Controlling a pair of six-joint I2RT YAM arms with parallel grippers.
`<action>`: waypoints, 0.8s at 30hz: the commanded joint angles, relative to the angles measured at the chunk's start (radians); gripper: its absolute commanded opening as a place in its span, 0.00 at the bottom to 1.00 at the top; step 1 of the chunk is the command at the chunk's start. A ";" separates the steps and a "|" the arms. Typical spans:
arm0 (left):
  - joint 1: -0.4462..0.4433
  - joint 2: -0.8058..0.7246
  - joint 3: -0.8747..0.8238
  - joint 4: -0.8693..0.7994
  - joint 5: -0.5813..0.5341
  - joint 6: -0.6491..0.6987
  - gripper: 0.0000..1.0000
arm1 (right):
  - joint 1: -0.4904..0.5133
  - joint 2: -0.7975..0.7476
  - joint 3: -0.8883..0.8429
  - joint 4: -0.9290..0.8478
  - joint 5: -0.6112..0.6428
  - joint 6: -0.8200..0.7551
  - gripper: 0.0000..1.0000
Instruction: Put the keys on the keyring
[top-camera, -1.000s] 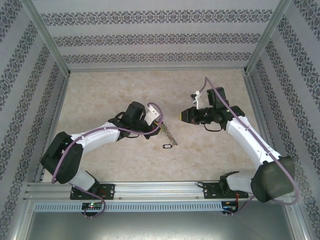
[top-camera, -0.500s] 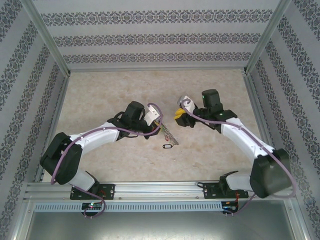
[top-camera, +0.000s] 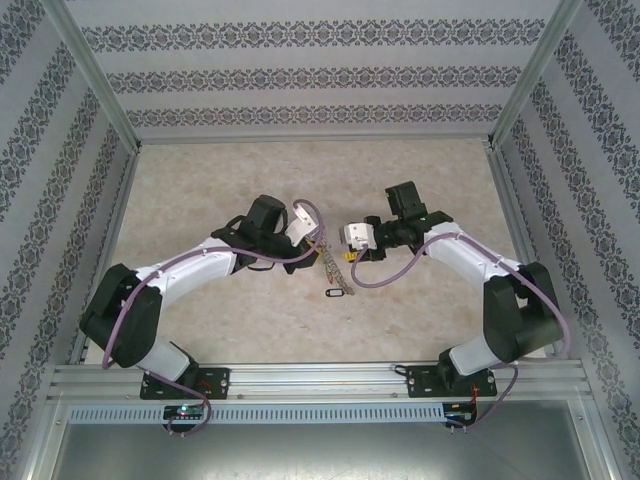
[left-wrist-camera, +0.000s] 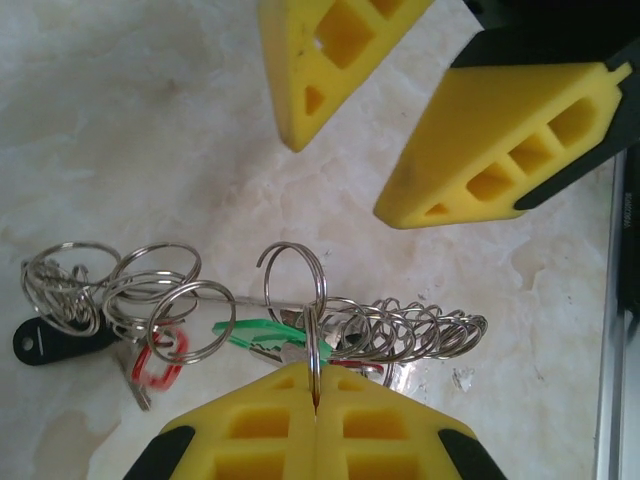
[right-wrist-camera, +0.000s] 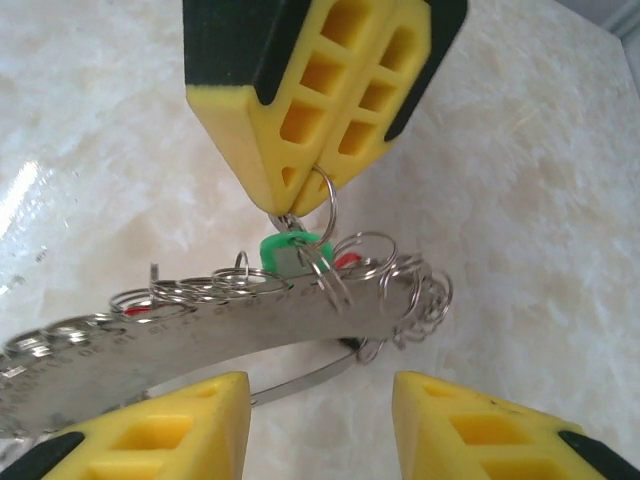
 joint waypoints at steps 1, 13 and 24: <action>0.027 0.015 0.041 -0.057 0.077 0.056 0.00 | 0.027 0.035 0.049 -0.013 0.017 -0.127 0.42; 0.062 0.068 0.102 -0.108 0.123 0.060 0.00 | 0.065 0.096 0.144 -0.153 -0.085 -0.110 0.46; 0.071 0.055 0.089 -0.088 0.151 0.046 0.00 | 0.088 0.145 0.157 -0.136 -0.039 -0.018 0.34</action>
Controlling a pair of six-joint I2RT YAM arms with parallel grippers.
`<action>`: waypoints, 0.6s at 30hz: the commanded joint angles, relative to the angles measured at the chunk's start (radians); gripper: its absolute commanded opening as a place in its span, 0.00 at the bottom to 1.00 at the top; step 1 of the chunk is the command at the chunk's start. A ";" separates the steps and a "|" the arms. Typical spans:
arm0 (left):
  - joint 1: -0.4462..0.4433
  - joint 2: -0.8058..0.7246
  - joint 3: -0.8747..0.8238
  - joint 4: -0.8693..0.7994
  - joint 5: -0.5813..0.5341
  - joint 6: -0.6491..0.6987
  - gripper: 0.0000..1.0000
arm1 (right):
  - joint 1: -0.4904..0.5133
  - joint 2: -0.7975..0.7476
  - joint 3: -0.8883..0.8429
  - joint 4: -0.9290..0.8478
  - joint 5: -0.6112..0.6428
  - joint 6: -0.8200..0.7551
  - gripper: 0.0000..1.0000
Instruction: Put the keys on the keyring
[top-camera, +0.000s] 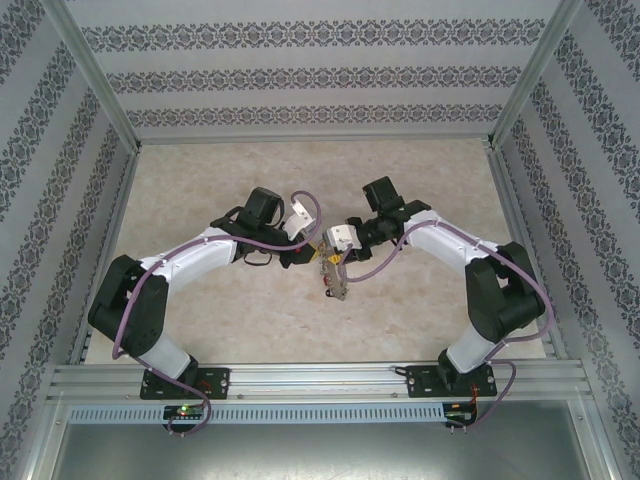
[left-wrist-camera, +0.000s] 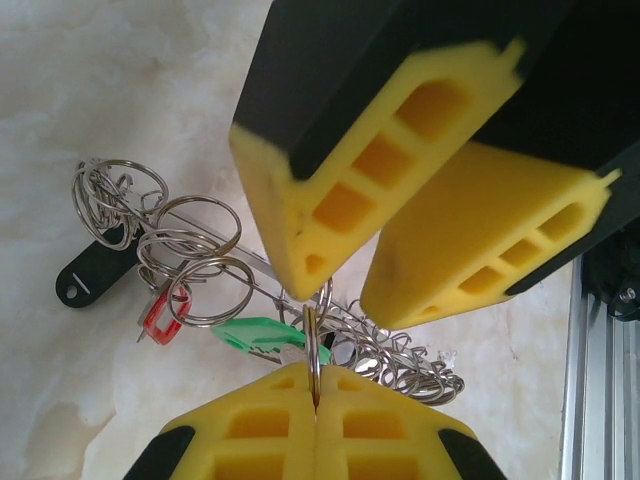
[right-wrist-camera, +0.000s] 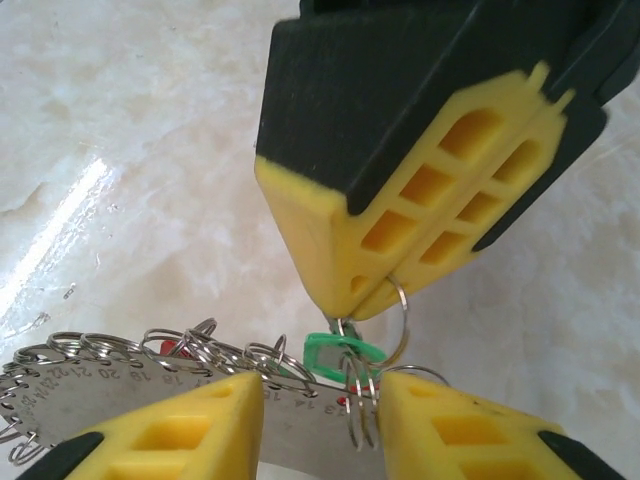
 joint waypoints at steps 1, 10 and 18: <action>0.015 -0.005 0.019 0.008 0.044 0.002 0.00 | 0.012 0.012 0.029 -0.014 -0.011 0.025 0.32; 0.017 0.006 0.025 0.002 0.054 -0.001 0.00 | 0.017 0.013 0.030 0.010 -0.021 0.065 0.23; 0.019 0.016 0.040 0.007 0.067 -0.017 0.00 | 0.012 0.012 0.041 -0.004 -0.033 0.073 0.15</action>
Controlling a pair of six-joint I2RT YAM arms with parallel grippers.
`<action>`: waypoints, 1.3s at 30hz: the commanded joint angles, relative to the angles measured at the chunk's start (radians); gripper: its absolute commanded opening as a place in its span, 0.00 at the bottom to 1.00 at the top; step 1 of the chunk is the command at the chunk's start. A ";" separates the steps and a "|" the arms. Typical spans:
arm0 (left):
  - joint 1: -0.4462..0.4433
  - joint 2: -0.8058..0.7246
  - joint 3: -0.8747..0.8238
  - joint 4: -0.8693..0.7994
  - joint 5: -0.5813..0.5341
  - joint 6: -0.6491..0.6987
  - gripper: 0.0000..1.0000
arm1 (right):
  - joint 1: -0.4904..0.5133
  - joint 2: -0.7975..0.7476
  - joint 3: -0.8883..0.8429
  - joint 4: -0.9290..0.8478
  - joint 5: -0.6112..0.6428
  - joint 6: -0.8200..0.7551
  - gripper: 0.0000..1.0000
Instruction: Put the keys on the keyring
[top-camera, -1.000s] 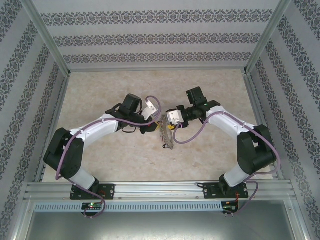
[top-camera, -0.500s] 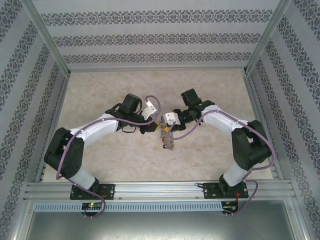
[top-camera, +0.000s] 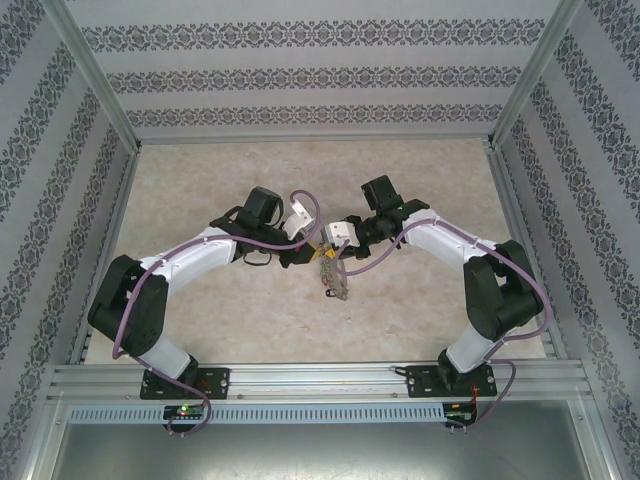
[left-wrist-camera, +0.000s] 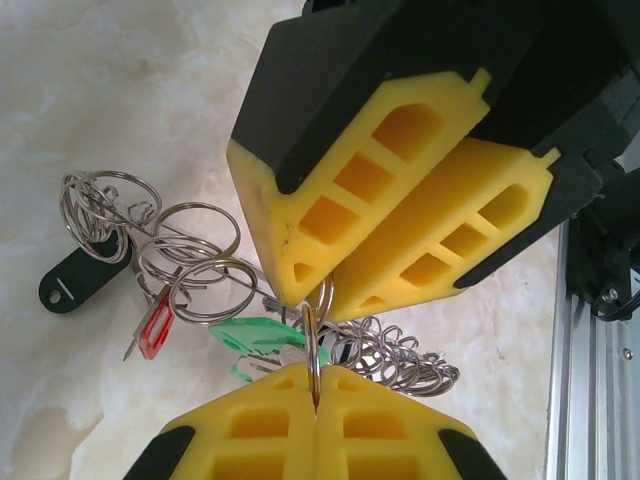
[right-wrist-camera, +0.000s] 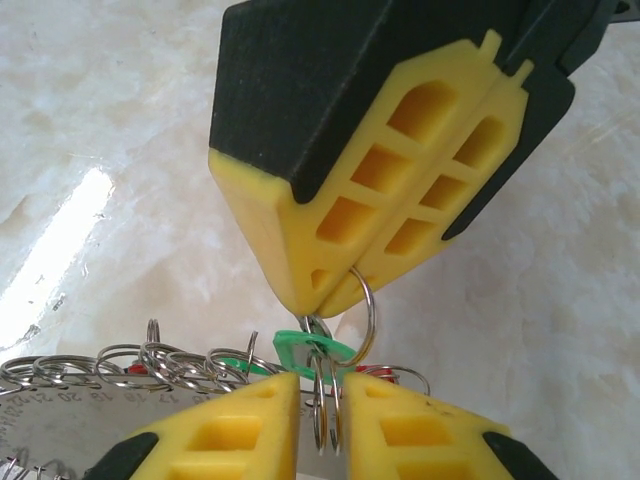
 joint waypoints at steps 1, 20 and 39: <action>0.015 0.017 0.042 0.006 0.041 -0.011 0.00 | 0.006 0.004 0.031 -0.023 -0.049 0.010 0.08; 0.040 0.052 0.060 -0.049 -0.045 -0.053 0.00 | -0.070 -0.091 -0.067 0.103 -0.172 0.137 0.00; 0.043 0.072 0.023 0.078 -0.052 -0.120 0.00 | -0.103 -0.201 -0.163 0.428 -0.322 0.479 0.00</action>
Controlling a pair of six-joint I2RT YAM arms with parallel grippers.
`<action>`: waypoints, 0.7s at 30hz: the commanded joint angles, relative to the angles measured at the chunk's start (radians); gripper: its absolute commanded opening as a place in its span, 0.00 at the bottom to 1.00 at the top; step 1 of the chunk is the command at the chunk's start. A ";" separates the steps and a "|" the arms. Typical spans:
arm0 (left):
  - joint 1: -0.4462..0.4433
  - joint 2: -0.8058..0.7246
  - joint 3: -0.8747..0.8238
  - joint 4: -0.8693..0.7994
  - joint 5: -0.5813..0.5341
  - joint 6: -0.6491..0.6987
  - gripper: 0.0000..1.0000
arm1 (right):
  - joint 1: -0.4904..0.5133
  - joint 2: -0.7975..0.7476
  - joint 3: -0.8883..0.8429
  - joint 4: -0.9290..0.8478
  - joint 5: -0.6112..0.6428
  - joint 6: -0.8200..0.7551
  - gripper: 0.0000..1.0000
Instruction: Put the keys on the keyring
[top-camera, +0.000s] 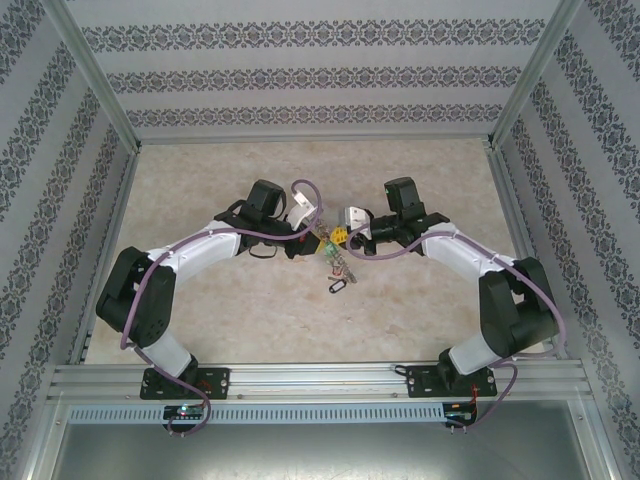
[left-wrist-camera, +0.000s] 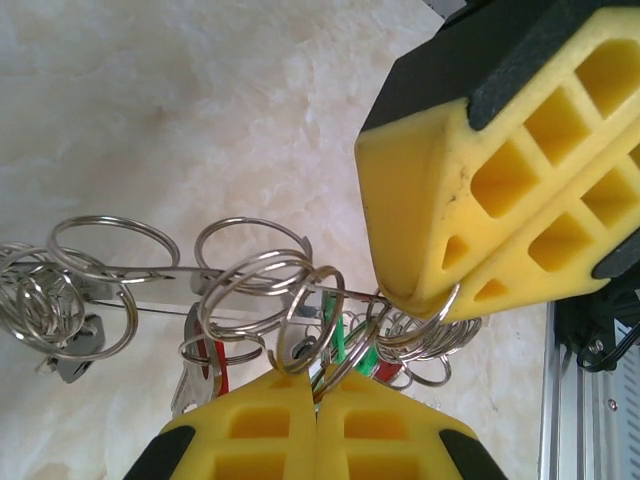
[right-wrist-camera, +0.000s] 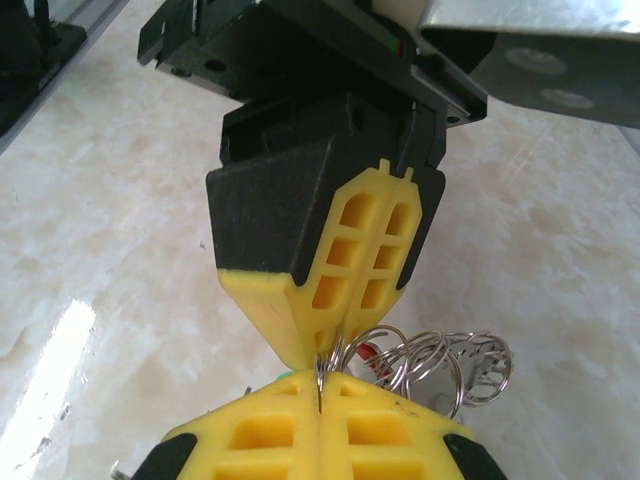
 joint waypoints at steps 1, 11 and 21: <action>0.029 0.005 -0.038 0.023 -0.064 -0.032 0.00 | -0.006 -0.076 0.007 0.108 -0.144 0.107 0.00; 0.029 -0.009 -0.068 0.168 -0.063 -0.132 0.01 | 0.035 -0.110 0.000 0.248 -0.166 0.275 0.00; 0.030 -0.119 -0.131 0.200 -0.070 -0.137 0.23 | 0.043 -0.077 0.005 0.256 -0.122 0.365 0.00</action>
